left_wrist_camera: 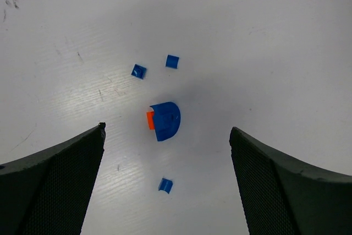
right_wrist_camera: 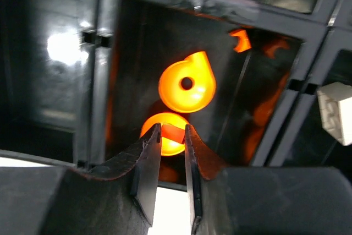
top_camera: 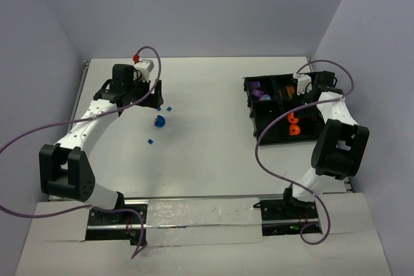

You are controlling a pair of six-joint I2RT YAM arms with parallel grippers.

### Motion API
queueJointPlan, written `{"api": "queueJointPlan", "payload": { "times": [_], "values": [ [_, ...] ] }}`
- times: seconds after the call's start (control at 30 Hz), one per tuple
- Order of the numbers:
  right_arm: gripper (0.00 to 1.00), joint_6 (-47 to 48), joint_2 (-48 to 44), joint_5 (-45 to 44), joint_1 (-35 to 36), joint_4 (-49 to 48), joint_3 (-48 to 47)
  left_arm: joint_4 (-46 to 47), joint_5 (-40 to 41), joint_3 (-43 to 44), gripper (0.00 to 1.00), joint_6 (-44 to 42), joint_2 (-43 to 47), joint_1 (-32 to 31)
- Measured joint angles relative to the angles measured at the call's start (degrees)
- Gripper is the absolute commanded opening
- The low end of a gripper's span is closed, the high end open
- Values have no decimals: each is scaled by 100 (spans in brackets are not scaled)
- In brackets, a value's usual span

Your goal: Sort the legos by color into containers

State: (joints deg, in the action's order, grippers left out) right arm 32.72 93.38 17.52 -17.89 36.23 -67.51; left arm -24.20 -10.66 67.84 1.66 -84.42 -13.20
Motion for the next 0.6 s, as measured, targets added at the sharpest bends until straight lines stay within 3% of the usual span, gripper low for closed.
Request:
{"api": "queueJointPlan", "payload": {
  "times": [0.2, 0.3, 0.6],
  "values": [
    [70, -27, 127, -238, 0, -92, -56, -92, -113, -168, 84, -385, -279, 265],
    [71, -40, 130, -275, 0, -97, -89, -175, -311, -280, 77, -571, -432, 440],
    [73, -274, 74, -118, 1, -11, -507, -147, -663, -551, 70, -545, -749, 480]
  ]
}}
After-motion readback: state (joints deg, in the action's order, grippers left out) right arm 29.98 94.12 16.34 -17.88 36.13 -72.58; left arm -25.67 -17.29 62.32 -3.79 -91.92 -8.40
